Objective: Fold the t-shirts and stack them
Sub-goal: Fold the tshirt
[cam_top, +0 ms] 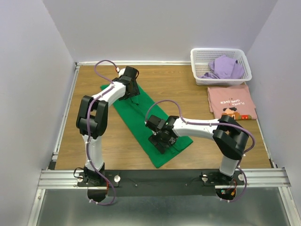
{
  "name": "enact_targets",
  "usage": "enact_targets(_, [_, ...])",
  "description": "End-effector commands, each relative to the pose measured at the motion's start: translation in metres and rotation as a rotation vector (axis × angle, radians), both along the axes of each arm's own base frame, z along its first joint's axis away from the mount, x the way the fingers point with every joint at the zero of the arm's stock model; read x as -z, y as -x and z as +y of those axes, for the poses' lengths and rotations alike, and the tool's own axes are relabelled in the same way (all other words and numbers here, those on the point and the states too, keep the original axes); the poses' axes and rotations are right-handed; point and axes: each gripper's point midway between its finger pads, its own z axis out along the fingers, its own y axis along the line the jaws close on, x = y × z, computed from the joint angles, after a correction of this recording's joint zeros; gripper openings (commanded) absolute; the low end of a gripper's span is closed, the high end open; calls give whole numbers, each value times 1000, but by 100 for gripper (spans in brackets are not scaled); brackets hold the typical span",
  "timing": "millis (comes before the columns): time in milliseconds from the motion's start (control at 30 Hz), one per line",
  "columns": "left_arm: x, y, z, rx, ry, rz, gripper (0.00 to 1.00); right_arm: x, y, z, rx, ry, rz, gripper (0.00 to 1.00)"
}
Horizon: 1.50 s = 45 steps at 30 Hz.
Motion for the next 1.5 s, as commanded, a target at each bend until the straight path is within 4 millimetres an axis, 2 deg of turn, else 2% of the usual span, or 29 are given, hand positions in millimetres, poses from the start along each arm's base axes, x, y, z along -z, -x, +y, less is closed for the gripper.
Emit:
enact_targets(0, [9,-18,6,-19,-51,-20,82,10,0,3,-9,-31,2,77])
enact_targets(33, [10,-22,4,-15,-51,-22,81,12,1,2,-7,-26,9,77])
enact_targets(67, [23,-21,3,0,-59,8,80,16,3,-1,-6,-14,19,77])
enact_targets(133, [35,-26,-1,26,-60,31,79,17,8,1,-4,-25,44,76])
enact_targets(200, [42,-28,-8,65,-53,52,79,13,17,8,-7,-68,92,76])
enact_targets(233, [39,-36,-12,76,-45,40,79,12,18,10,-5,-79,101,76])
enact_targets(267, [51,-36,-13,89,-47,72,77,10,19,14,6,-94,107,76])
enact_targets(300, [55,-38,-14,103,-53,82,77,8,19,17,8,-108,109,76])
enact_targets(333, [48,-49,-20,113,-43,63,77,7,20,20,14,-118,119,76])
enact_targets(367, [62,-47,-22,132,-47,103,77,3,19,25,27,-136,121,76])
enact_targets(433, [66,-58,-30,152,-33,103,77,0,18,31,39,-158,119,76])
enact_targets(500, [68,-63,-38,173,-9,105,76,-2,16,36,60,-175,119,76])
enact_targets(533, [60,-71,-45,185,9,77,75,-4,14,39,64,-185,113,76])
enact_targets(567, [64,-74,-52,207,35,75,75,-2,12,41,73,-185,107,76])
enact_targets(633, [62,-81,-71,256,87,53,74,1,7,40,98,-169,82,76])
enact_targets(767, [56,-97,-96,313,151,-6,74,11,0,36,126,-129,53,76])
enact_targets(867, [45,-106,-116,347,229,-53,74,23,-1,32,140,-94,51,76])
enact_targets(900, [41,-113,-121,347,255,-83,74,27,-7,27,153,-66,17,76])
enact_targets(1033, [24,-128,-137,355,330,-154,73,31,-14,23,165,-40,-17,77])
enact_targets(1067, [26,-128,-141,361,349,-152,73,33,-15,21,168,-33,-16,77])
enact_targets(1233, [6,-141,-151,366,402,-215,74,27,-16,26,168,-56,-12,76])
enact_targets(1333, [-35,-148,-149,371,409,-300,80,9,-18,37,175,-114,-16,77])
enact_targets(1367, [-64,-151,-145,362,395,-364,81,-5,-22,44,180,-153,-31,77])
enact_targets(1400, [-70,-150,-140,350,383,-379,82,-12,-23,48,182,-175,-33,78])
enact_targets(1467, [-119,-153,-127,325,360,-475,84,-33,-28,58,190,-230,-54,79])
